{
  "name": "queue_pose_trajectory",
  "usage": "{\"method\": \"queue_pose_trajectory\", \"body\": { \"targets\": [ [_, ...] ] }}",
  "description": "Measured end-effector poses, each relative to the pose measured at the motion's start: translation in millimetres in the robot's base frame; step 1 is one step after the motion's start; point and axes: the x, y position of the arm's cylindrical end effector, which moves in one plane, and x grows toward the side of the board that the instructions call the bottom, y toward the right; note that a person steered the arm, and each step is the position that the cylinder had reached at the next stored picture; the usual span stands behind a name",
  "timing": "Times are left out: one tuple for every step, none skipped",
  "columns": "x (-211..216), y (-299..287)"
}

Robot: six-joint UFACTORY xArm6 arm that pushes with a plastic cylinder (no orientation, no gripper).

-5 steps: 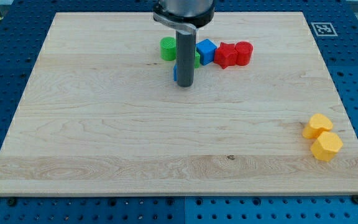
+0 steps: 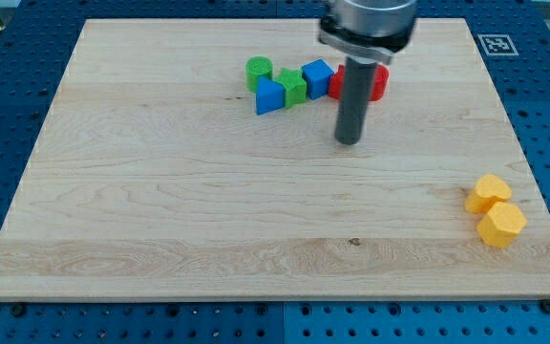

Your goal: Push group of blocks slightly left

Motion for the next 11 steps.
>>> {"method": "queue_pose_trajectory", "body": {
  "targets": [
    [-24.8,23.4],
    [-53.4,35.8],
    [-67.9,35.8],
    [-73.6,32.1],
    [-73.5,15.9],
    [-73.6,1.1],
    [-73.6,-11.3],
    [-73.6,-22.4],
    [-73.6,-33.1],
    [-73.6,-42.7],
    [-73.6,-51.1]
  ]
}}
